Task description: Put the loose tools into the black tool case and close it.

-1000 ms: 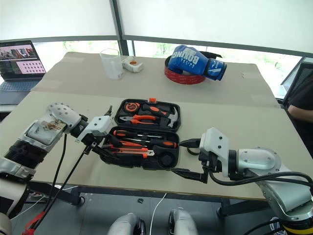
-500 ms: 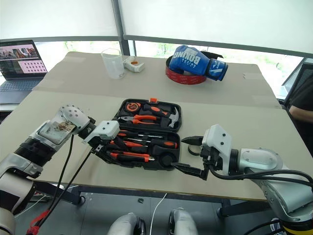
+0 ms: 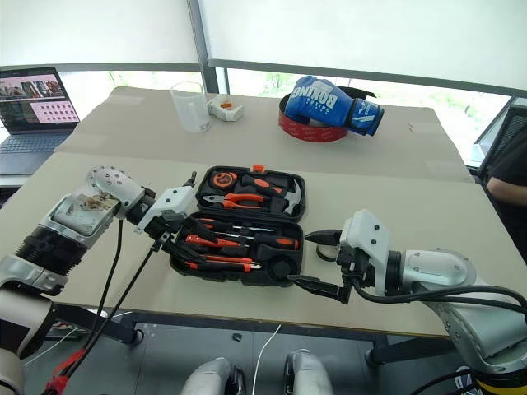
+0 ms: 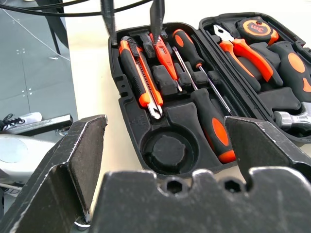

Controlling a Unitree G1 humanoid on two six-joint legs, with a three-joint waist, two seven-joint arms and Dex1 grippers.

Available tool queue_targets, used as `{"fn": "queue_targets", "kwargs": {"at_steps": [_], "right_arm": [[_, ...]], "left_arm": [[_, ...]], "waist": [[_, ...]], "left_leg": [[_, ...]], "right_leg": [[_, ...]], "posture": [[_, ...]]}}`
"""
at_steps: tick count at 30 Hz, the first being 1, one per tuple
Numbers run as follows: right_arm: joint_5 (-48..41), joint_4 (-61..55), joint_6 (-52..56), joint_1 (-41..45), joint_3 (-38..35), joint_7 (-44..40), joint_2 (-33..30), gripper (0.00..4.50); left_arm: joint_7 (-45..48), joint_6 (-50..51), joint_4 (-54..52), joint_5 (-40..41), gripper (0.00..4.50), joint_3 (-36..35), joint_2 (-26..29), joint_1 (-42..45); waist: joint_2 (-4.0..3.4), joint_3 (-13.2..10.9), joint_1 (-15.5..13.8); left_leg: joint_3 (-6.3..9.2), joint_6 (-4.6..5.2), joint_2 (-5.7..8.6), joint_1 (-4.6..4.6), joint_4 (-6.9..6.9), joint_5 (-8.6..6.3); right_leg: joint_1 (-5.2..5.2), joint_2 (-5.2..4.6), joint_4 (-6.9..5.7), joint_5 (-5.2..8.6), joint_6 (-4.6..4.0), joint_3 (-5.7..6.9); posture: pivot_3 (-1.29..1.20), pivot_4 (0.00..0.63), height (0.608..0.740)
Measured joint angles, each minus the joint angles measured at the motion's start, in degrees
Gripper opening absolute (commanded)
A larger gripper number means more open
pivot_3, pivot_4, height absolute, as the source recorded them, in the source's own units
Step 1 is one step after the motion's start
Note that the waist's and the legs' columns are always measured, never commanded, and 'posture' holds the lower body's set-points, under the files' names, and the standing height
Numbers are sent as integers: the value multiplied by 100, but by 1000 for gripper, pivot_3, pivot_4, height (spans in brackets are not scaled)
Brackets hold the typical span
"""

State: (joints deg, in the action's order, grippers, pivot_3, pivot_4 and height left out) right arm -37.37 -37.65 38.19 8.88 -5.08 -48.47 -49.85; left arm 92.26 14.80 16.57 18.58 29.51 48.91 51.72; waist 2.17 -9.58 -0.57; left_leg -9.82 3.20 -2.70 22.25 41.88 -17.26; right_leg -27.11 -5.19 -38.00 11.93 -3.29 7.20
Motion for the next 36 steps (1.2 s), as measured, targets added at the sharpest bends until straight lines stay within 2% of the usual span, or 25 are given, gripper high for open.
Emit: {"fn": "queue_targets", "kwargs": {"at_steps": [3, 15, 18, 20, 24, 27, 30, 31, 32, 34, 35, 36], "right_arm": [[0, 1, 0, 24, 0, -3, 0, 4500], [2, -20, 2, -41, 3, 46, 8, 4500], [1, -22, 23, -48, 3, 89, 8, 4500], [-4, -28, 44, -49, 2, 103, 8, 4500], [-98, -69, 116, -89, -66, 112, 0, 4500], [-154, -85, 187, -236, -282, 118, -102, 4500], [-143, -36, 300, -500, -494, 107, -329, 4500], [-137, -1, 329, -557, -522, 103, -380, 4500], [-116, 28, 354, -604, -546, 94, -424, 4500], [-75, 130, 358, -689, -565, 68, -523, 4500], [16, 244, 359, -689, -547, 53, -569, 4500], [60, 327, 359, -688, -540, 48, -587, 4500]], "left_arm": [[0, -109, 0, 7, 55, 42, -1, -4], [-25, -1018, -4, -812, 55, 128, -237, -522], [-84, -1585, 185, -1143, 55, 82, -397, -509], [-101, -1610, 332, -1214, 55, 37, -507, -503], [-91, -1118, 422, -1121, 55, -240, -589, -507], [-30, -399, 266, -714, 725, -585, -500, -506], [-10, 286, -132, -102, 1853, -874, -119, -504], [-7, 444, -235, 28, 2028, -957, -21, -502], [-8, 620, -321, 182, 2553, -1058, 55, -499], [-3, 910, -497, 397, 3158, -1221, 167, -518], [-4, 1084, -628, 507, 3617, -1339, 282, -560], [-1, 1188, -721, 589, 3862, -1428, 360, -588]], "waist": [[0, 0, 0], [-4, 3, 4], [-35, 25, -14], [-54, 35, -17], [-52, 34, -14], [-52, 34, -10], [-52, 34, 12], [-52, 34, 13], [-52, 34, 8], [-51, 33, -5], [-50, 32, -6], [-50, 32, -1]], "left_leg": [[0, 0, -1, 0, 0, 0], [0, 0, -1, -13, -1, 0], [5, 3, -2, -48, -2, -2], [6, 24, -3, -82, -4, -17], [15, 54, -3, -69, -3, -34], [18, 40, -3, -42, -2, -25], [18, 33, -3, -32, -3, -20], [18, 33, -2, -32, -4, -21], [18, 33, 0, -30, -4, -21], [18, 34, 2, -27, -3, -22], [18, 35, 4, -27, -2, -22], [18, 35, 4, -28, -2, -22]], "right_leg": [[0, 0, 0, 0, 0, 0], [11, -4, 0, 0, 1, -4], [49, -11, 5, 1, 2, -2], [83, -16, 14, 7, 10, -2], [81, -20, 21, 0, 21, -6], [64, -13, 27, 0, 21, -5], [58, -9, 32, 4, 27, -7], [58, -10, 34, 5, 30, -7], [58, -9, 35, 7, 32, -6], [59, -7, 38, 10, 38, -3], [60, -9, 40, 11, 40, -4], [60, -10, 43, 11, 41, -6]], "posture": [[0, 150, 714], [0, 150, 714], [0, 150, 714], [0, 150, 714], [0, 150, 714], [0, 150, 714], [0, 150, 714], [0, 150, 714], [0, 150, 714], [0, 150, 714], [0, 150, 714], [0, 150, 714]]}}
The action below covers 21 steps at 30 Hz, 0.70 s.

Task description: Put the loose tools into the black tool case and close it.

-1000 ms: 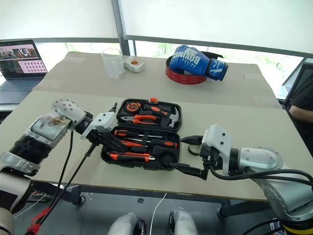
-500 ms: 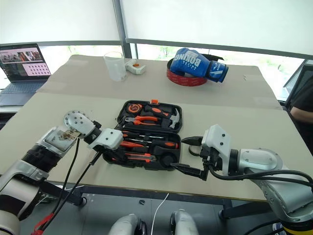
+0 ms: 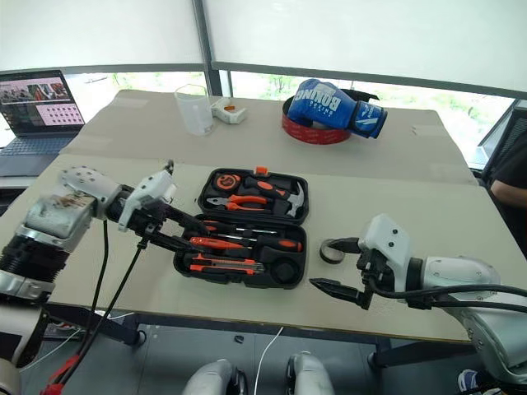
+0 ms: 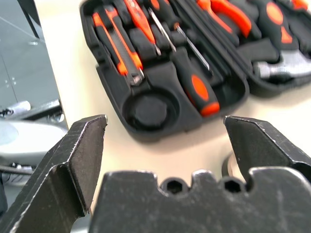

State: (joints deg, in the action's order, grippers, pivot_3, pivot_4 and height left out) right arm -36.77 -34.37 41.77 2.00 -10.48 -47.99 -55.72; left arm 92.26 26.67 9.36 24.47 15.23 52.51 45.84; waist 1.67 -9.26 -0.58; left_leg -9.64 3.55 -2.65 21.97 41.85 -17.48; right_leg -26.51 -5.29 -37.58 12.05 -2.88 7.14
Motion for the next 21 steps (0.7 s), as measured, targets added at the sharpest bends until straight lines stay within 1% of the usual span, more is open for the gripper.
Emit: {"fn": "queue_targets", "kwargs": {"at_steps": [2, 4, 6, 11, 15, 18, 21], "right_arm": [[173, 265, 0, 105, 161, 13, -11, 4500], [371, 459, -11, 297, 426, 66, 10, 4500], [793, 729, -164, 566, 812, 186, 85, 4500], [1557, 1544, -421, 1125, 1525, 303, 437, 4500], [1938, 1981, -547, 1463, 1914, 306, 698, 3508], [2188, 2178, -698, 1515, 2109, 236, 754, 2405], [2319, 2217, -846, 1480, 2146, 185, 808, 1341]], "left_arm": [[-3, 239, -251, 122, 4487, -225, 121, -105], [-16, 374, -446, 192, 4487, -290, 122, -159], [-51, 491, -620, 247, 4487, -310, 103, -228], [-217, 736, -835, 287, 4487, -397, 19, -334], [-386, 730, -907, 273, 4500, -435, -81, -350], [-412, 698, -943, 259, 4500, -436, -100, -352], [-431, 606, -946, 216, 4500, -435, -107, -353]], "waist": [[0, 0, 4], [-1, 0, 2], [-1, 0, 10], [-1, -1, 11], [-1, -1, 11], [-2, -1, 13], [-2, -1, 11]], "left_leg": [[0, 0, 0, -10, 0, -1], [1, 0, -1, -10, -1, -1], [0, 0, -1, -10, -1, -1], [-1, -2, -1, 3, 0, 1], [-3, -3, 1, 4, 0, 1], [-4, -3, 2, 4, 0, 1], [-4, -3, 2, 4, 0, 1]], "right_leg": [[7, -3, -1, 0, 1, -4], [7, -3, -2, 1, 1, -5], [5, -2, -3, 1, 1, -5], [-6, 1, -5, 1, 0, -4], [-7, 1, -6, 1, 0, -3], [-8, 0, -6, 1, 0, -3], [-8, -1, -6, 1, 0, -3]], "posture": [[0, 150, 714], [0, 150, 714], [0, 150, 714], [0, 150, 714], [0, 150, 714], [0, 150, 714], [0, 150, 714]]}}
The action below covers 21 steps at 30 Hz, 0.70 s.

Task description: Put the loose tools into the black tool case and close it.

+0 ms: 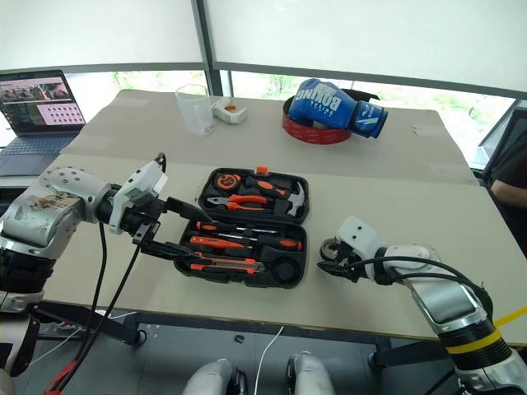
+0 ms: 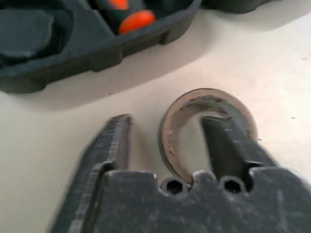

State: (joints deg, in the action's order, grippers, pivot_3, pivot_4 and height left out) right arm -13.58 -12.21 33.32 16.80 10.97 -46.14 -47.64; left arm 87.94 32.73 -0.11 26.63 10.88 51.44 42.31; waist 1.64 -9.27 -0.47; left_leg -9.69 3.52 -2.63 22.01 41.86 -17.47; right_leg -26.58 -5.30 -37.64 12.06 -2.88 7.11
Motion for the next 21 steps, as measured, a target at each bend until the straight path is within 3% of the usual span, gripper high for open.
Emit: {"fn": "queue_targets", "kwargs": {"at_steps": [4, 9, 14, 21], "right_arm": [[24, -46, -50, -103, -72, -26, 2, 79], [-162, -326, -35, -85, -416, -295, -120, 30], [-1527, -1546, 534, 411, -738, -883, 81, 30], [-1051, -1546, 547, 601, 444, -1016, 151, 30]], "left_arm": [[-26, -59, 7, -75, 4500, 1, -32, -1], [75, -352, 5, -261, 4500, 54, -10, -148], [156, -757, 4, -541, 4500, 274, -151, -402], [149, -757, -35, -613, 4500, 261, -206, -375]], "waist": [[0, 0, 0], [-2, -1, 18], [-5, -3, 45], [-5, -3, 19]], "left_leg": [[0, 0, 0, -1, 0, 0], [-1, -1, -1, -4, 0, 0], [7, -15, -10, -4, -1, 8], [4, -6, 2, 2, 0, 4]], "right_leg": [[0, 0, 0, 0, 0, 0], [0, 0, -2, 0, 0, -3], [1, 9, -3, 0, -3, 3], [0, 1, -1, 0, -3, 3]], "posture": [[0, 150, 714], [0, 150, 714], [0, 150, 714], [0, 150, 714]]}}
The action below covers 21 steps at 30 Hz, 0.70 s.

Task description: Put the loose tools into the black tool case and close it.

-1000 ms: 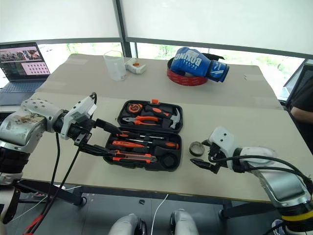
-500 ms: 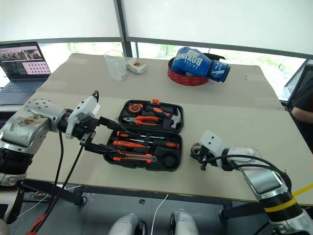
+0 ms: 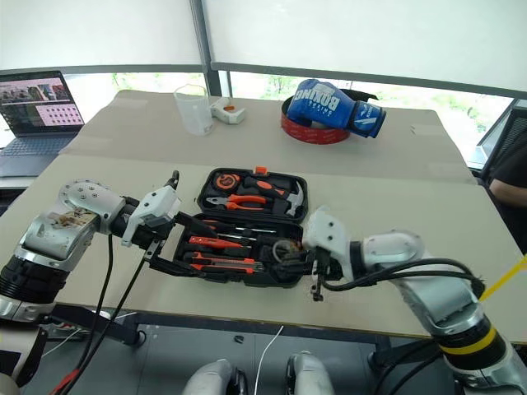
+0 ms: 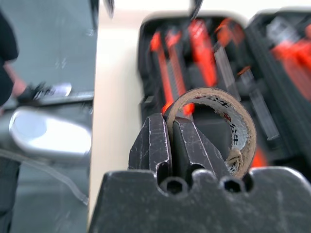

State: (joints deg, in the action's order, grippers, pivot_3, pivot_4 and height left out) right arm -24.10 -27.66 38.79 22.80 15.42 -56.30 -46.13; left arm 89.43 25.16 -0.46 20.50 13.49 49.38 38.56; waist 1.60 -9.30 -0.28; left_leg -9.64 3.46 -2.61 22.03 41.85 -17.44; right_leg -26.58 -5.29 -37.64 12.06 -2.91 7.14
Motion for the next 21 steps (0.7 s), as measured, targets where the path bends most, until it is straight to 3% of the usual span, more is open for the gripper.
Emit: {"fn": "queue_targets", "kwargs": {"at_steps": [3, 9, 14, 17, 21], "right_arm": [[439, 349, -155, 91, 369, 65, 111, 30], [800, 683, -194, 265, 575, 90, 217, 1995], [270, 356, 58, 301, 300, -247, 225, 3647], [-407, 128, 553, 669, -190, -161, 574, 3647], [-580, 221, 754, 916, -666, -16, 387, 3647]], "left_arm": [[-9, -16, -23, -10, 4500, -20, 5, -44], [-76, -15, -105, -10, 4500, -82, 11, -93], [-145, -39, -82, -30, 4500, -117, 50, -101], [-378, -134, 73, -143, 4500, -134, -8, -95], [-580, -139, 170, -148, 4500, -180, -69, -95]], "waist": [[0, 0, 0], [0, 0, 6], [0, 0, 4], [0, 0, 33], [0, 0, -3]], "left_leg": [[-2, 0, 0, 3, 0, 1], [-3, -1, 0, 1, 0, 1], [-2, -1, -2, 2, 0, 1], [-3, -2, -2, -1, 2, 2], [1, -1, -2, -1, 0, 1]], "right_leg": [[-5, 0, -2, 0, 0, 0], [-5, -1, -4, 0, 0, -2], [-6, -1, -3, 0, -1, -1], [-5, -2, -9, -2, -3, -5], [0, -2, -2, -1, -3, 4]], "posture": [[0, 150, 714], [0, 150, 714], [0, 150, 714], [0, 150, 714], [0, 150, 714]]}}
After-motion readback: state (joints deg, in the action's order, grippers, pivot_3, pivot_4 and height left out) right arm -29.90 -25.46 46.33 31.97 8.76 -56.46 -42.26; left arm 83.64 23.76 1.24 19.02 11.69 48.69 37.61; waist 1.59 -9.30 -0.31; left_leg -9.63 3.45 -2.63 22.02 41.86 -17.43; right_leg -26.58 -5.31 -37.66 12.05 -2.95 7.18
